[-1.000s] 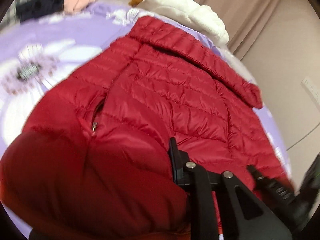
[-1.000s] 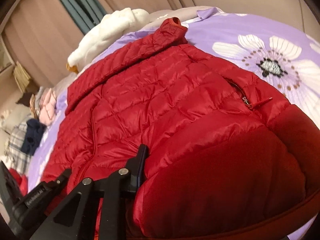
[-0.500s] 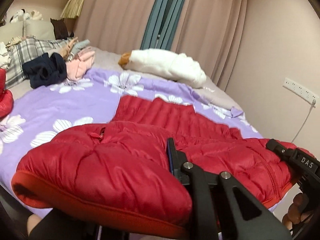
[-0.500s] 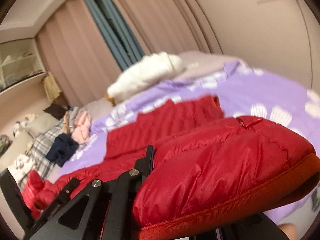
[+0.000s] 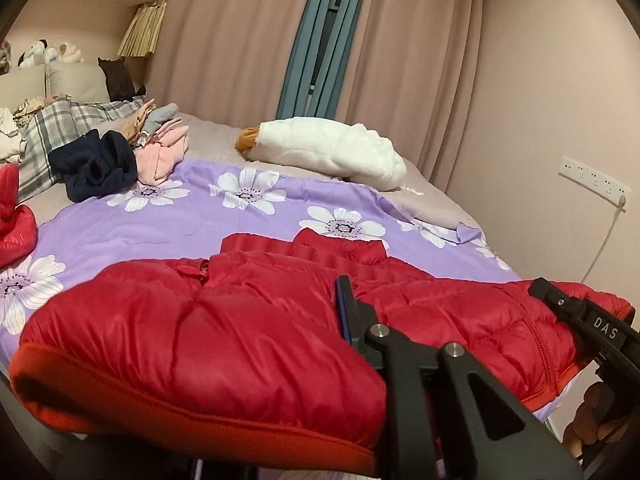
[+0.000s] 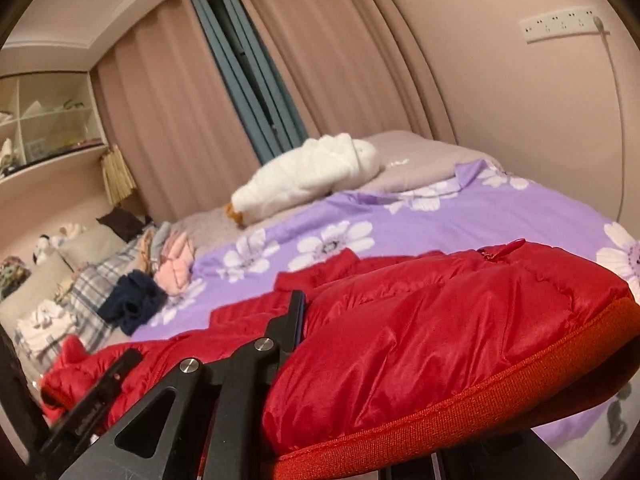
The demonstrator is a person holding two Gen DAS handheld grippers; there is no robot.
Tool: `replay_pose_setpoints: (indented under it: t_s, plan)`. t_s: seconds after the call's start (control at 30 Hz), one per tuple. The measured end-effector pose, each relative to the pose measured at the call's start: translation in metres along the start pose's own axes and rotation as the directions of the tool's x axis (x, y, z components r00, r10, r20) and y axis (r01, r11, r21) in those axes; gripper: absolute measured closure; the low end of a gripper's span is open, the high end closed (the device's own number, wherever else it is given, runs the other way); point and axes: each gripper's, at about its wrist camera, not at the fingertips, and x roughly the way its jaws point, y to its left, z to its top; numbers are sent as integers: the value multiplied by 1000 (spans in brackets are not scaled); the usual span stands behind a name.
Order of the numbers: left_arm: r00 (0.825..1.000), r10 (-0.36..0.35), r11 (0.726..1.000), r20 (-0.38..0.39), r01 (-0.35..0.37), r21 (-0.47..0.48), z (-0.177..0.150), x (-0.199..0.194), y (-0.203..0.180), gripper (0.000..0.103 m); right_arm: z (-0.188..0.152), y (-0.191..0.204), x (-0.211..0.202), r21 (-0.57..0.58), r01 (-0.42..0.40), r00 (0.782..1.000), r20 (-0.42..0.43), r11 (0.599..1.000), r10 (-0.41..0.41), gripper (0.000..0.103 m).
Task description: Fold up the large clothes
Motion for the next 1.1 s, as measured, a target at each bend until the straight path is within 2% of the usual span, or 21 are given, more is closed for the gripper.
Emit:
replay_pose_setpoints:
  t_s: [0.3,0.43,0.5,0.53,0.57,0.6,0.63,0.7,0.73,0.77,0.8,0.83,0.97,1.1]
  plan:
    - [1000,4,1000,-18,-4,16,14,17,-3,84,11,2,13,-44,6,1000,9,999,-6,90]
    - [1000,1,1000,-13,-1,17,32,43,-4,83,22,2,31,-56,-2,1000,14,998,3,90]
    - [1000,-11,1000,12,12,-5,46,68,-3,76,37,1,55,-63,-1,1000,20,998,2,88]
    - [1000,-4,1000,18,5,-29,53,84,-1,71,42,1,65,-62,-7,1000,21,998,8,83]
    - [1000,15,999,14,-14,-49,59,102,0,62,50,0,81,-60,-15,1000,10,998,16,80]
    - [999,34,998,0,-34,-60,66,118,0,53,61,0,105,-67,5,1000,-21,998,-6,72]
    - [999,51,996,-17,-52,-72,72,133,1,51,65,2,116,-79,32,999,-40,996,-35,65]
    - [996,82,993,-26,-84,-84,83,155,2,42,76,3,140,-105,65,995,-67,992,-72,60]
    - [996,86,993,-14,-87,-85,87,163,2,39,78,3,146,-113,55,996,-69,992,-63,52]
    - [996,91,992,7,-90,-90,91,169,4,28,80,3,151,-116,42,996,-69,992,-51,46]
    - [995,101,991,28,-98,-93,93,172,6,23,81,3,155,-113,33,997,-66,993,-40,35]
    - [991,124,989,54,-119,-88,95,174,7,22,81,2,157,-102,22,998,-54,995,-28,29]
    - [974,189,982,122,-187,-31,95,169,11,19,78,0,167,-85,11,997,-71,996,-17,25]
    - [965,230,973,129,-231,-9,92,168,22,15,81,-1,170,-104,42,998,-51,994,-48,19]
